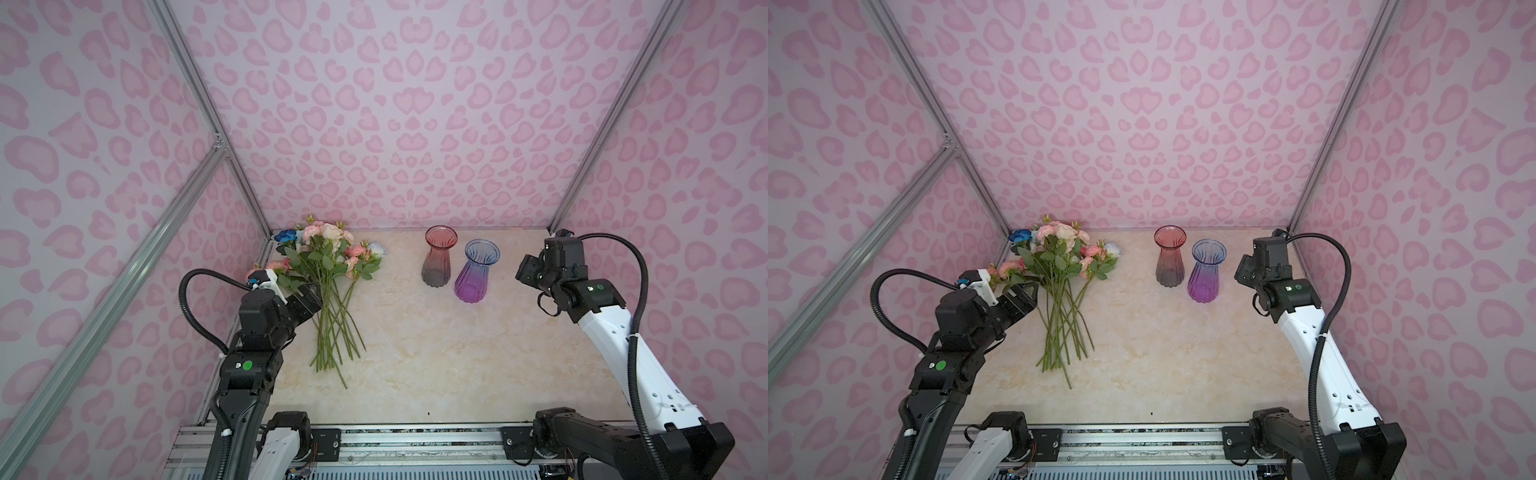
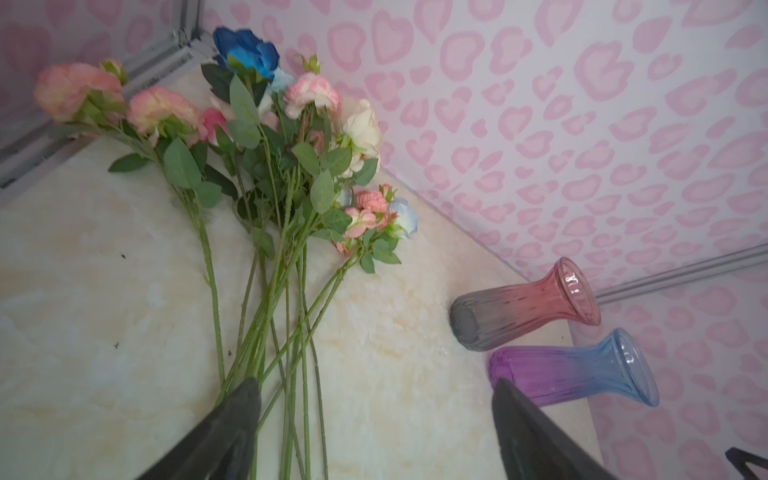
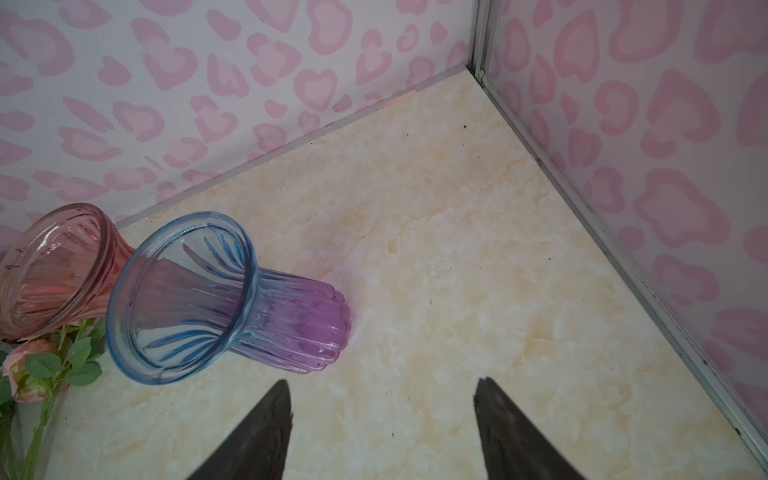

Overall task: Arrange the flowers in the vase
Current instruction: 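Reach the right gripper to the purple-blue vase while the left moves over stems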

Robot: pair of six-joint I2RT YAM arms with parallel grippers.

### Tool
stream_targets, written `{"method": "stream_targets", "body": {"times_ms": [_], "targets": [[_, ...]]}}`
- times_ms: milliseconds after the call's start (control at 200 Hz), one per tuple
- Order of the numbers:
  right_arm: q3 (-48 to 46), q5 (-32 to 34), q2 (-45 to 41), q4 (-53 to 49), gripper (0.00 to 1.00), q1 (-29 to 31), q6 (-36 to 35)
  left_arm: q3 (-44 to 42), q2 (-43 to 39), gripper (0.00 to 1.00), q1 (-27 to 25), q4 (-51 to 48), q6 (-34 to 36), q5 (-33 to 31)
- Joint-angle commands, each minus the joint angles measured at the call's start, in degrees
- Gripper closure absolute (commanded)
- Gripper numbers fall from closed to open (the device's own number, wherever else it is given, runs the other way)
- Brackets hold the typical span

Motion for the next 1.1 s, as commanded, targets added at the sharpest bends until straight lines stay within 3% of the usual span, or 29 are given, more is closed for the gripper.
{"method": "stream_targets", "body": {"times_ms": [0,55,220,360,605,695,1095], "targets": [[3.5,-5.7,4.9,2.0,0.37,-2.9,-0.3,-0.9,1.0,0.11,0.1,-2.0,-0.2,5.0],[8.2,-9.8,9.4,-1.0,0.46,-4.8,0.2,-1.6,0.9,0.1,0.1,-2.0,-0.4,4.2],[16.8,-14.6,16.9,-1.8,0.48,-4.9,-0.3,-2.8,0.0,0.09,0.1,-2.0,0.2,4.5],[18.1,-20.4,19.4,0.0,0.48,-4.2,0.9,-5.1,-0.8,0.07,0.1,-1.6,-1.3,3.3],[19.5,-20.3,23.3,-1.6,0.52,-0.9,0.8,-8.2,-1.4,0.08,0.1,-2.2,-0.7,6.3],[20.0,-17.0,24.0,-2.6,0.52,1.1,0.8,-9.6,-2.3,0.08,0.1,-1.8,-0.9,6.4],[20.8,-11.7,25.7,-5.4,0.53,1.8,-0.6,-11.5,-3.8,0.08,0.1,-1.6,-1.1,7.0]]}}
